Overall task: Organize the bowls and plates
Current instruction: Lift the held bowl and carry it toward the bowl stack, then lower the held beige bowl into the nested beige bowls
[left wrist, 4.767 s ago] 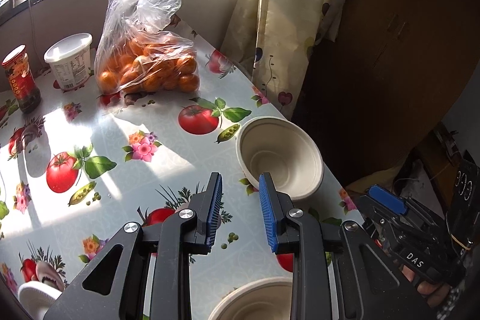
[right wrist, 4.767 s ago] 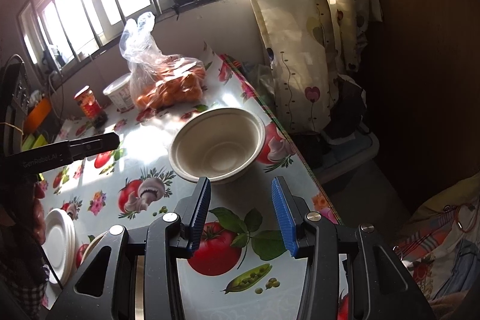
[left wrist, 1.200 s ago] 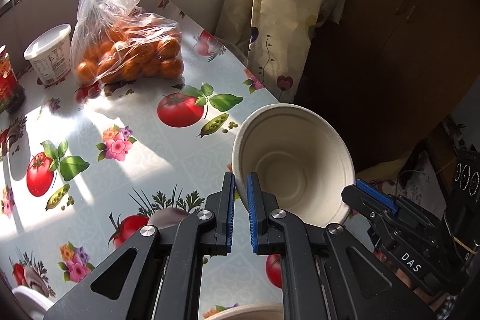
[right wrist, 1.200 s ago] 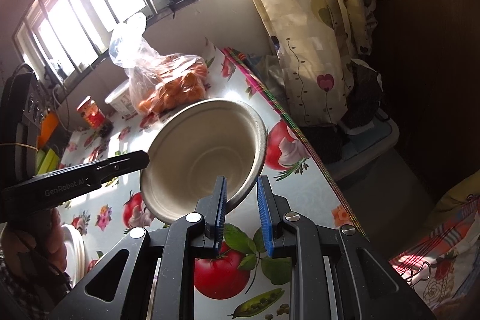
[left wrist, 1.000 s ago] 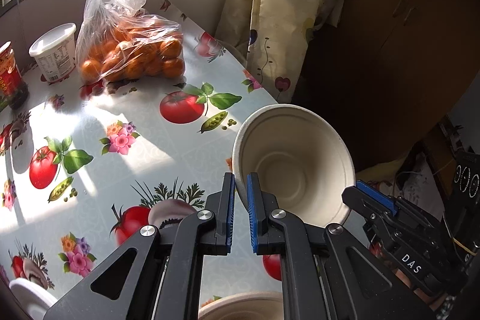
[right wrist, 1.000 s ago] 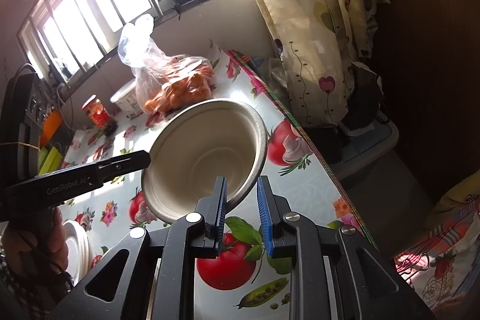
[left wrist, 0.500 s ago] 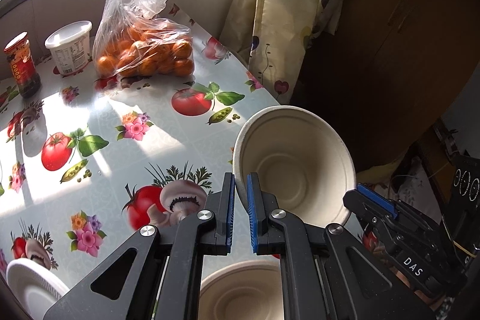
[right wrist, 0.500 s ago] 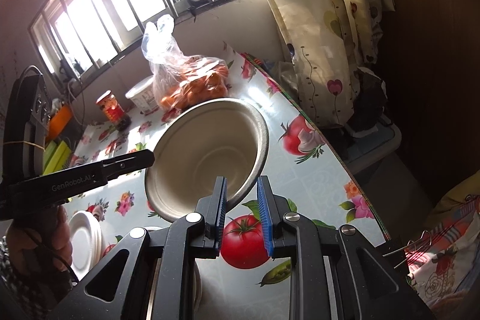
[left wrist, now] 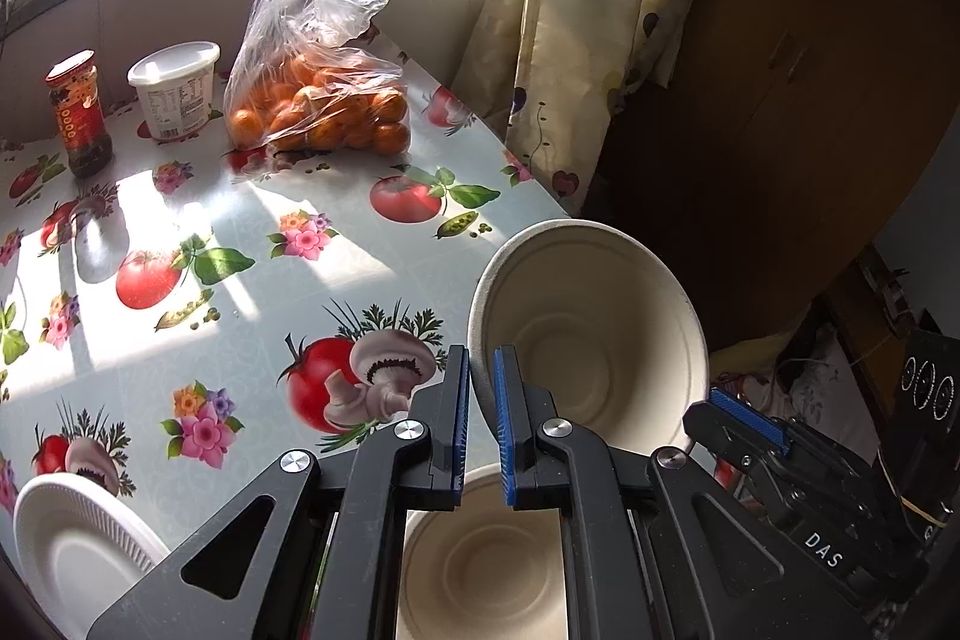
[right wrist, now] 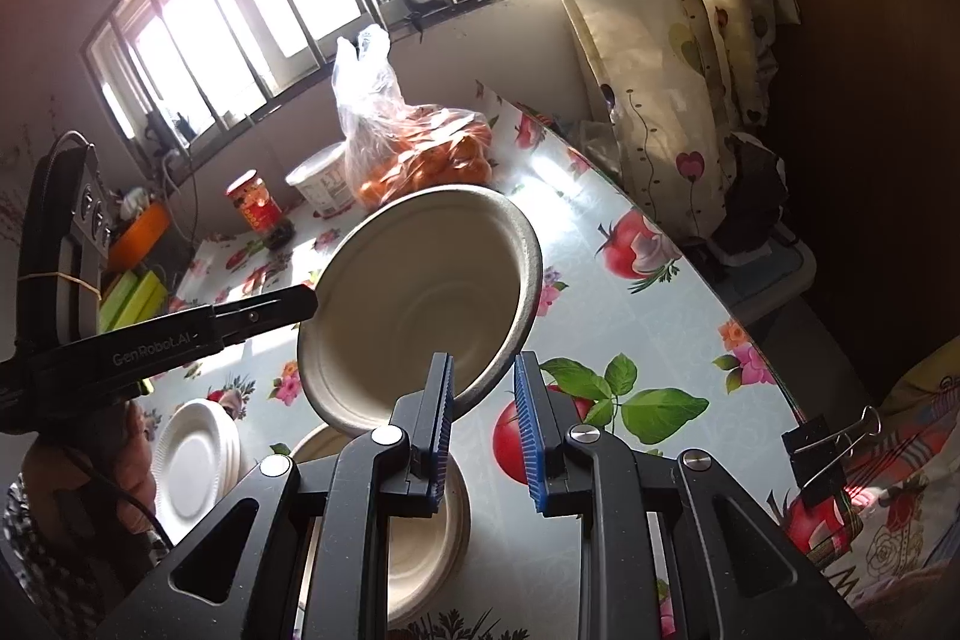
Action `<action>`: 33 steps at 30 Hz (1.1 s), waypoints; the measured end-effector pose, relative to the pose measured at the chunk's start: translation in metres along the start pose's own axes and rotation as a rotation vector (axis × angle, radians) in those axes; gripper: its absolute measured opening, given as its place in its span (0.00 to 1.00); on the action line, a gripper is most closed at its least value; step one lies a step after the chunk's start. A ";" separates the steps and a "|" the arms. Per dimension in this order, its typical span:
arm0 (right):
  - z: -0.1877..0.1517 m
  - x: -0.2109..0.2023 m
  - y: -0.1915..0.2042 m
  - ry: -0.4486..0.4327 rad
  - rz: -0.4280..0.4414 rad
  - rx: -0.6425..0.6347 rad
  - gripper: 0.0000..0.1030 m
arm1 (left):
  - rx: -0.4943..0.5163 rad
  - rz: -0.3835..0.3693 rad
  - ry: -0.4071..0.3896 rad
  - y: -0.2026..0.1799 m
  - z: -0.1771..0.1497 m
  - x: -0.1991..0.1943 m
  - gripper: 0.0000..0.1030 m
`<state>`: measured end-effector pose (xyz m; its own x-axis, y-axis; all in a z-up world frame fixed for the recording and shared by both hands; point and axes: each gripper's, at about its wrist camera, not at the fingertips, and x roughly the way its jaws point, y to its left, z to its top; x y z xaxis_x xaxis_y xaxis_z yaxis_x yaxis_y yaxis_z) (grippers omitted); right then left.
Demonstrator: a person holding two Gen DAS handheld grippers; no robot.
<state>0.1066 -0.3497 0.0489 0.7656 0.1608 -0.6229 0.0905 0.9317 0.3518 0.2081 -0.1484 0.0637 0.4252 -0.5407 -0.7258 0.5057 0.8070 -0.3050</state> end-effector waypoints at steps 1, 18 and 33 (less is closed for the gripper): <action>-0.002 -0.002 0.002 -0.001 0.000 -0.002 0.20 | 0.000 -0.002 -0.003 0.001 -0.002 -0.002 0.08; -0.029 -0.024 0.021 -0.003 0.035 -0.013 0.20 | -0.037 -0.018 -0.009 0.011 -0.039 -0.031 0.08; -0.050 -0.030 0.032 0.013 0.049 -0.020 0.21 | -0.071 -0.023 -0.018 0.021 -0.065 -0.046 0.08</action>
<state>0.0549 -0.3083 0.0439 0.7605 0.2102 -0.6144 0.0402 0.9291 0.3676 0.1508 -0.0910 0.0501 0.4280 -0.5631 -0.7069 0.4612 0.8088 -0.3650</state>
